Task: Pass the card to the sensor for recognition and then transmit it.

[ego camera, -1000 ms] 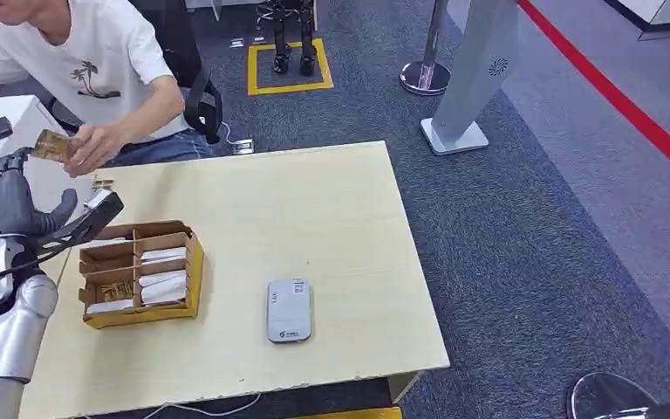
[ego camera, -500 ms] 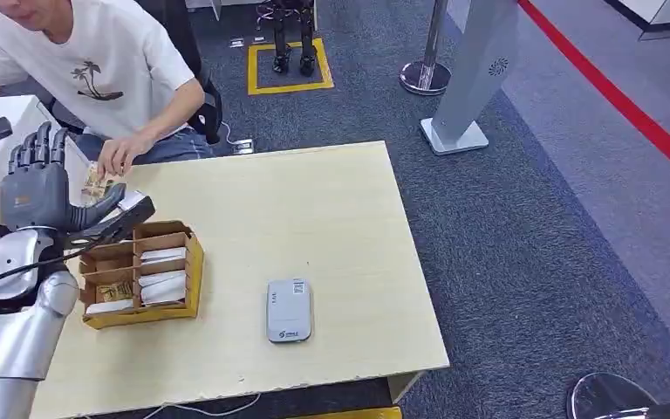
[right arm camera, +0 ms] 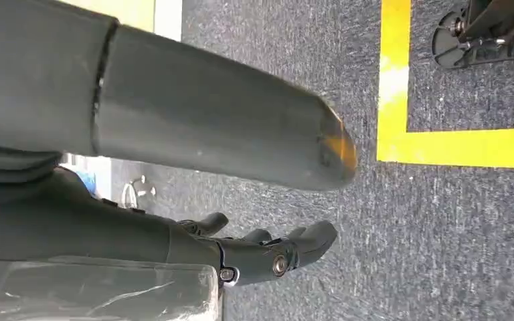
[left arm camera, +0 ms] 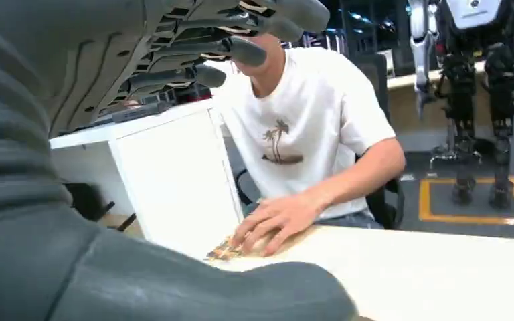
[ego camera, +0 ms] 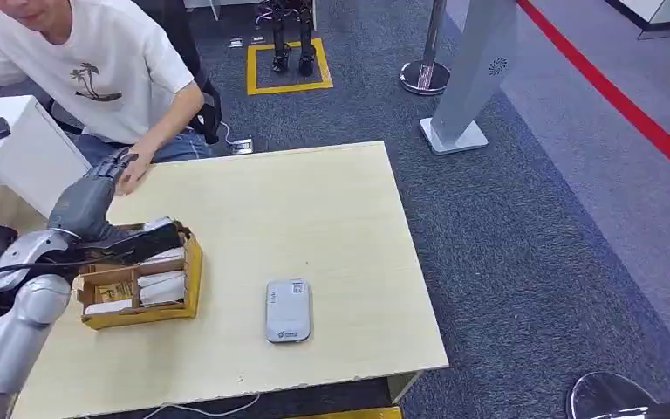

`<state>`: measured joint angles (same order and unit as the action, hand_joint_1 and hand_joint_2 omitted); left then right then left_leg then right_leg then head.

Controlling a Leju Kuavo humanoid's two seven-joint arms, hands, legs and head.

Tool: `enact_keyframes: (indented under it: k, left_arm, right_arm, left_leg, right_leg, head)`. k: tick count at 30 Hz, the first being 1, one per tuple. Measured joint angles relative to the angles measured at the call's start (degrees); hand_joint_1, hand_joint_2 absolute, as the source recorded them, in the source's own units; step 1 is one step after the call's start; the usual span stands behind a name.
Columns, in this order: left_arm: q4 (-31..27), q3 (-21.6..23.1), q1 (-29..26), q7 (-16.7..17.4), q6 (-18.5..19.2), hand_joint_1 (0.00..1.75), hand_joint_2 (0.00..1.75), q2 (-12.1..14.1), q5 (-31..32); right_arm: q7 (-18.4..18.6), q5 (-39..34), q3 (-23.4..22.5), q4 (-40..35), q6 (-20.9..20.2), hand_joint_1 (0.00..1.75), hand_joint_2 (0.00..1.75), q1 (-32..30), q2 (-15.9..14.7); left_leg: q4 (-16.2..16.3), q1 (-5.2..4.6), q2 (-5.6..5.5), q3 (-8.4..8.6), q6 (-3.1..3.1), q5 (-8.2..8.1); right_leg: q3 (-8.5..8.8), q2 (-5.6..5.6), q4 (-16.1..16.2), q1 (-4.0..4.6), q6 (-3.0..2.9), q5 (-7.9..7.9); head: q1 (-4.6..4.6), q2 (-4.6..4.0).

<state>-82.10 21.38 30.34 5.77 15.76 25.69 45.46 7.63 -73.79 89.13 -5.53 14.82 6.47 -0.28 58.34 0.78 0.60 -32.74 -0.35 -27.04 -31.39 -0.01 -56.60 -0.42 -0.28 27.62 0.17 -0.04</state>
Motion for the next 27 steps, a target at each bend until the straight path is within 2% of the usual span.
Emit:
enact_keyframes:
  k: [6, 9, 11, 15, 17, 20, 27]
  left_arm:
    - [-2.9, 1.6, -0.8, 0.2, 2.5, 0.00, 1.75, 6.5, -2.9]
    - [-5.0, 1.7, -3.6, 1.1, 0.6, 0.00, 1.75, 9.1, -2.0]
    - [-6.3, 1.8, -6.1, 1.5, -1.3, 0.00, 1.75, 9.8, -1.1]
    - [-9.8, 1.6, -13.3, 2.5, -8.7, 0.00, 1.75, 9.5, 5.1]
    - [-11.4, 1.2, -16.8, 2.7, -11.1, 0.00, 1.75, 8.5, 8.4]
    - [-12.8, 0.6, -19.8, 2.7, -11.4, 0.00, 1.75, 7.6, 9.2]
    - [-13.8, -0.5, -21.5, 2.5, -11.3, 0.00, 1.75, 6.6, 9.6]
  right_arm:
    - [0.0, -0.6, 0.0, 0.0, 0.0, 0.00, 1.75, 0.0, 0.0]
    - [0.0, -1.1, 0.0, 0.0, 0.1, 0.00, 1.75, 0.0, 0.0]
    - [0.0, -1.2, 0.0, 0.0, 0.2, 0.00, 1.75, 0.0, 0.0]
    - [-0.5, -2.3, 0.0, 0.0, 0.3, 0.00, 1.75, 0.0, 0.1]
    - [-0.5, -2.5, 0.0, 0.0, 0.3, 0.00, 1.75, -0.1, 0.1]
    - [-0.6, -2.8, 0.0, 0.0, 0.3, 0.00, 1.75, -0.1, 0.1]
    - [-0.6, -3.0, 0.0, 0.0, 0.3, 0.00, 1.75, -0.1, 0.1]
  left_leg:
    - [0.0, 0.01, 0.00, -0.01, -0.01, 0.00]
    - [0.0, -0.02, 0.01, -0.01, 0.00, 0.00]
    - [0.0, -0.02, 0.00, -0.02, 0.00, 0.00]
    - [0.0, -0.07, 0.02, -0.01, 0.01, -0.04]
    - [0.0, -0.08, 0.01, -0.02, 0.01, -0.04]
    - [0.0, -0.07, -0.02, -0.03, 0.02, -0.04]
    - [0.0, -0.04, -0.08, -0.02, 0.00, 0.00]
  right_leg:
    - [0.02, 0.00, 0.0, 0.04, -0.01, 0.00]
    - [0.01, 0.01, 0.0, 0.04, 0.00, 0.00]
    - [0.02, -0.01, 0.0, 0.03, 0.00, 0.01]
    - [0.03, 0.02, 0.0, 0.00, 0.01, 0.01]
    - [0.02, 0.00, 0.0, -0.02, 0.01, 0.01]
    - [0.02, -0.04, 0.1, -0.02, 0.02, 0.01]
    - [0.05, -0.07, 0.0, -0.02, 0.02, 0.00]
  head:
    - [0.02, 0.00]
    - [0.00, 0.00]
    - [0.02, 0.00]
    - [0.00, 0.00]
    - [0.02, 0.00]
    - [0.00, 0.00]
    - [0.02, 0.00]
